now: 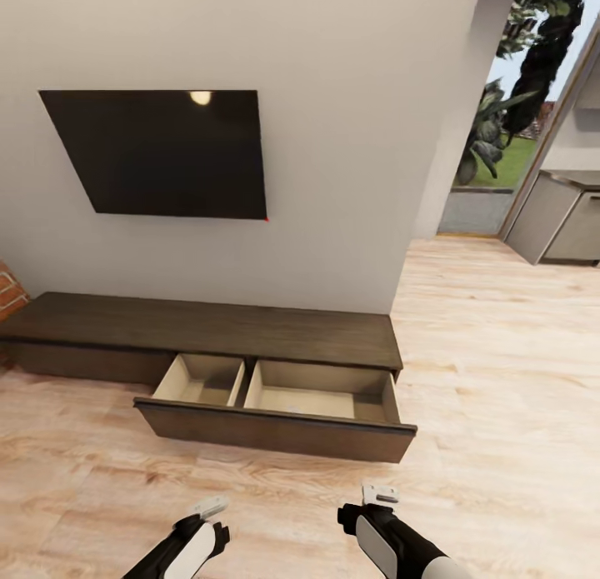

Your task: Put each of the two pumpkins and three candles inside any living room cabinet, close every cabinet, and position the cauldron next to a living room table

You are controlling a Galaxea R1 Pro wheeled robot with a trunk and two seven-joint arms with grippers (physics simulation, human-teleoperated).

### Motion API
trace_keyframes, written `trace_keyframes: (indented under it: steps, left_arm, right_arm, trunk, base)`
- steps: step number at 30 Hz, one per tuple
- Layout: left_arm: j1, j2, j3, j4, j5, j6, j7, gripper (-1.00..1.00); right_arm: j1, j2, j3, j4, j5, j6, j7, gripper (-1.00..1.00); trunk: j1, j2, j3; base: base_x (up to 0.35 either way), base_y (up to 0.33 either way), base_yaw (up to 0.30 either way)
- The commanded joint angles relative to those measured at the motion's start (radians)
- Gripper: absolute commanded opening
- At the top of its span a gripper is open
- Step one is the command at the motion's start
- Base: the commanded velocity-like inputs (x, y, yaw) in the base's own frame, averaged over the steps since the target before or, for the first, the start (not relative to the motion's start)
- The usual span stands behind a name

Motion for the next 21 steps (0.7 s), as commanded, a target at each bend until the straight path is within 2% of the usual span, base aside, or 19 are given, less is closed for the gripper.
trace_keyframes:
  steps: [1,16,21]
  left_arm:
    - [-0.001,0.001,-0.007,-0.002,0.006,0.003,0.008,1.0]
    - [-0.001,0.011,0.003,0.001,0.007,-0.001,0.008,1.0]
    - [-0.001,0.013,0.008,0.001,0.008,-0.002,0.007,1.0]
  right_arm:
    - [-0.001,-0.001,0.008,-0.002,-0.006,0.005,-0.008,1.0]
    - [-0.001,-0.002,0.011,-0.001,-0.007,-0.019,-0.007,1.0]
    - [-0.001,-0.002,0.012,-0.001,-0.006,-0.021,-0.007,1.0]
  trunk:
    - [0.0,-0.001,-0.001]
    - [0.0,-0.001,-0.001]
    - [0.0,-0.001,-0.001]
  base:
    - [-0.001,0.001,0.286]
    - [0.0,0.0,0.291]
    - [0.0,0.08,0.292]
